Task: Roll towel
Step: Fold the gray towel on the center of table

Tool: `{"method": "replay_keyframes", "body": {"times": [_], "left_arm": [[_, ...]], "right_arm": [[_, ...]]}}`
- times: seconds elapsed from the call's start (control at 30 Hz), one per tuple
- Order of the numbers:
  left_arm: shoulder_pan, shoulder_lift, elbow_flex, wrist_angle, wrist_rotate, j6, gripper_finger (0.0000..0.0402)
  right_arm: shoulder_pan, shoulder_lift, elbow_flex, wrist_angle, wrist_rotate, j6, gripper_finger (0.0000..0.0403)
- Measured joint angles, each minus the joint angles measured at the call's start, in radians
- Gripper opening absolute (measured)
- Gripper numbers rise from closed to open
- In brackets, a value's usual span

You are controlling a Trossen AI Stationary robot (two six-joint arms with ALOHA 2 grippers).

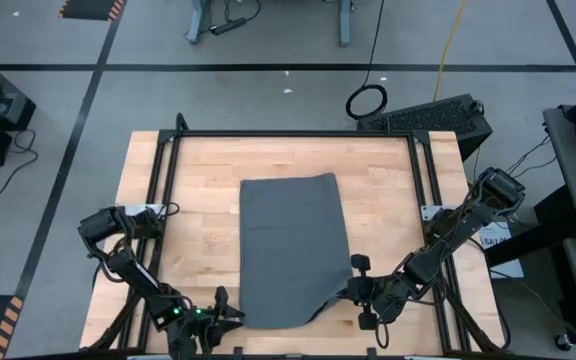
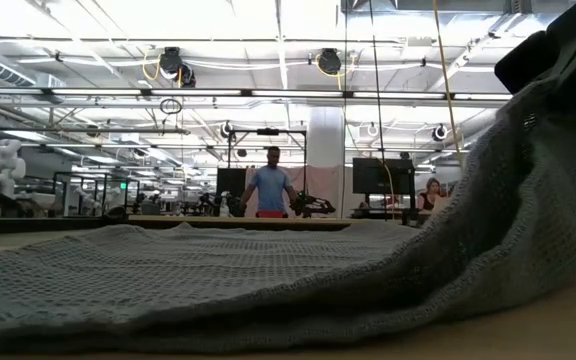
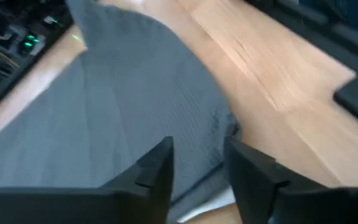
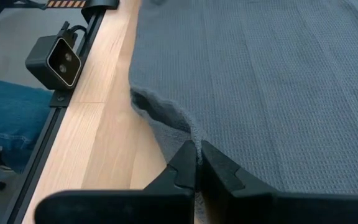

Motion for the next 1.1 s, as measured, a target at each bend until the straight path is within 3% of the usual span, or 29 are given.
{"method": "replay_keyframes", "body": {"times": [0.1, 0.27, 0.5, 0.8, 1.1], "left_arm": [[0.001, 0.022, 0.002, 0.008, 0.050, 0.029, 0.0184], [-0.022, 0.014, 0.003, 0.002, 0.046, 0.118, 0.0219], [-0.030, -0.024, 0.001, -0.086, 0.104, 0.191, 0.0223], [0.055, -0.024, 0.043, -0.135, 0.245, 0.480, 0.0223], [0.108, -0.026, 0.088, -0.247, 0.342, 0.629, 0.0216]], "right_arm": [[0.000, 0.000, 0.000, 0.000, 0.000, 0.000, 0.0002], [0.000, 0.000, 0.000, 0.000, 0.000, 0.001, 0.0002], [0.000, 0.000, 0.000, -0.002, 0.000, 0.035, 0.0002], [-0.025, 0.000, 0.000, -0.003, 0.000, 0.044, 0.0002], [-0.039, 0.000, 0.000, -0.001, -0.001, 0.045, 0.0002]]}}
